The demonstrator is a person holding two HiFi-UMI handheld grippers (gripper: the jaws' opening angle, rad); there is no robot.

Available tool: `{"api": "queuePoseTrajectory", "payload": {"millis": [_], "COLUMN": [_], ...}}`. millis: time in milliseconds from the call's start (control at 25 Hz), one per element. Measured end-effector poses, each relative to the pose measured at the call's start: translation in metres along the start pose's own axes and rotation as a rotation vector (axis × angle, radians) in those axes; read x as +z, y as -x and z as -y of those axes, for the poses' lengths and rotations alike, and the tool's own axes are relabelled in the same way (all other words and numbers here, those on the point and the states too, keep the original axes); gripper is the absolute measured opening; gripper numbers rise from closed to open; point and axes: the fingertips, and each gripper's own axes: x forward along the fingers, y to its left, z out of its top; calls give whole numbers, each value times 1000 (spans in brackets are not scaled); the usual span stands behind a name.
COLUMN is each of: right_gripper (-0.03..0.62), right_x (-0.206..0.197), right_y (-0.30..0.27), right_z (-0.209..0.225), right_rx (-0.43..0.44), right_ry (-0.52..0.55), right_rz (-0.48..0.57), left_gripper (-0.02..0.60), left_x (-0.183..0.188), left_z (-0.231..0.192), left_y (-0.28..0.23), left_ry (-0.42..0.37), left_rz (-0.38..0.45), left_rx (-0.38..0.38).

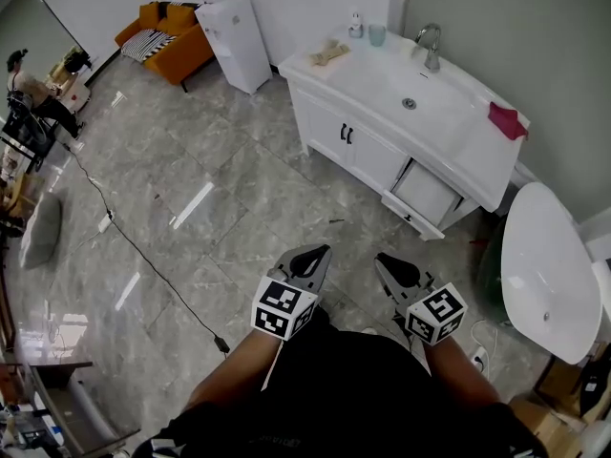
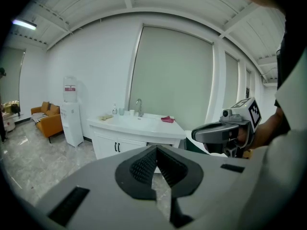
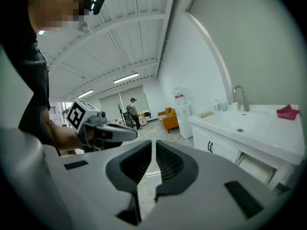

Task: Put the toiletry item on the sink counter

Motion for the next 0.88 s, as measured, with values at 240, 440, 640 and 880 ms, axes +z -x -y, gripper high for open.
{"api": "queuePoseTrajectory", "payload": {"millis": [240, 440, 640, 880], "right_gripper": [5, 5, 5, 5], "right_x": [4, 17, 30, 41], "right_y": [-44, -91, -134, -174], "right_z": [3, 5, 3, 7], "right_rx": [-4, -16, -32, -59], "right_ry": [34, 31, 25, 1], "right_rz": [-43, -43, -27, -9], "left_gripper": [3, 3, 3, 3], "left_x": [5, 14, 21, 26], "left_z": [-43, -91, -140, -184], "left_y": [-3, -1, 5, 6], "left_ry": [18, 13, 0, -15], "left_rz": [4, 12, 17, 17], "left_rx": [5, 1, 1, 3]}}
